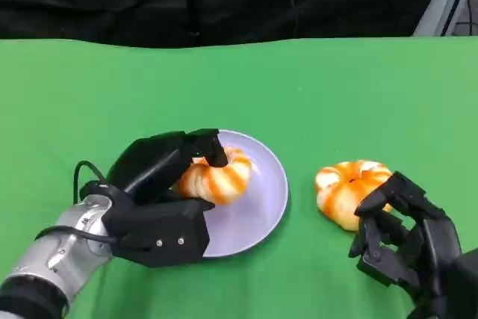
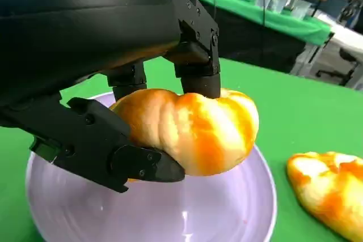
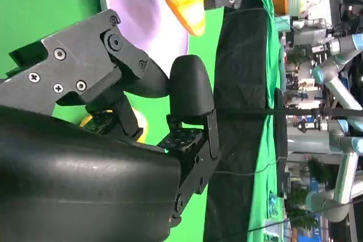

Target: Grasp the bread from the table and place it into the plate.

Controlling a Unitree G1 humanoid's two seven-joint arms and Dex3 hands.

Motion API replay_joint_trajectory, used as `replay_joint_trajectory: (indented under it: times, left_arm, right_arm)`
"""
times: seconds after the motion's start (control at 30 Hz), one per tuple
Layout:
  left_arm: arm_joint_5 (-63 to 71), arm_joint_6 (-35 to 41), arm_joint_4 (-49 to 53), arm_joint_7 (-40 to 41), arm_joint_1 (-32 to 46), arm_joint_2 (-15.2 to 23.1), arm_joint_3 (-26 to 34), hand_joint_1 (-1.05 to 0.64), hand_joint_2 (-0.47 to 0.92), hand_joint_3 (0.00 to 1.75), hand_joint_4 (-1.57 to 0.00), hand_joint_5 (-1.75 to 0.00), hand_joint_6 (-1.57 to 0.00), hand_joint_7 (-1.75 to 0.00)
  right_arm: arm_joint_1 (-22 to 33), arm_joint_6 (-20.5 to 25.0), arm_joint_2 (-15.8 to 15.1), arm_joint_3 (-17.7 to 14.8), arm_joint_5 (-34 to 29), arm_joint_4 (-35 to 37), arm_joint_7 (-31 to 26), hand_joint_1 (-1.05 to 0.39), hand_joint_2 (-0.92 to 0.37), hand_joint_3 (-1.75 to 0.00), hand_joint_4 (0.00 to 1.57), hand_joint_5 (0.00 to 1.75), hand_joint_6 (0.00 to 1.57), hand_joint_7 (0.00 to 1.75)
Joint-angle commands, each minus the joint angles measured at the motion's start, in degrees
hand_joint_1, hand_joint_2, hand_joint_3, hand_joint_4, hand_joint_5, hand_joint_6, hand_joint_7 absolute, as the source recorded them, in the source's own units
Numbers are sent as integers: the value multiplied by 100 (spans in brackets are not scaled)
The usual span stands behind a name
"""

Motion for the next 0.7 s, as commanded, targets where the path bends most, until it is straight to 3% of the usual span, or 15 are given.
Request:
replay_joint_trajectory:
  times: [0.03, 0.4, 0.47, 0.5, 0.53, 0.6, 0.63, 0.7]
  left_arm:
    - [45, -57, 282, 56, -170, 29, -36, -5, 92, 41, -54, -175, -56, -156]
    - [214, -94, 994, 232, -375, -58, -249, -5, 92, 38, -52, -175, -53, -158]
    - [345, 74, 921, 118, -397, 0, -353, -17, 92, 36, -59, -123, -78, -72]
    - [369, 127, 859, -35, -398, 42, -388, -21, 92, 37, -61, -111, -86, -48]
    - [365, 154, 813, -142, -395, 69, -407, -41, 92, 38, -58, -60, -81, -22]
    - [352, 146, 707, -302, -375, 140, -441, -56, 92, 40, -56, -21, -74, -6]
    - [350, 133, 667, -339, -364, 169, -457, -68, 92, 42, -45, -9, -64, -2]
    - [343, 105, 612, -400, -344, 215, -481, -78, 92, 44, -34, -2, -55, -1]
  right_arm:
    - [29, -7, -17, -22, 61, -92, -7, -14, -62, -111, 83, 175, 61, 163]
    - [21, -65, -7, -23, 72, -59, -3, -15, -60, -112, 84, 175, 62, 162]
    - [23, -60, -6, -17, 56, -73, -14, -15, -60, -113, 84, 175, 62, 162]
    - [27, -42, -3, -18, 64, -84, -15, -15, -60, -113, 84, 175, 62, 162]
    - [30, -29, -1, -19, 70, -91, -16, -15, -61, -113, 84, 175, 62, 162]
    - [25, -27, -7, -20, 66, -82, -13, -15, -61, -113, 84, 175, 62, 162]
    - [24, -30, -11, -19, 62, -81, -11, -15, -61, -113, 83, 175, 62, 162]
    - [27, -31, -17, -18, 63, -82, -4, -15, -61, -113, 83, 175, 62, 162]
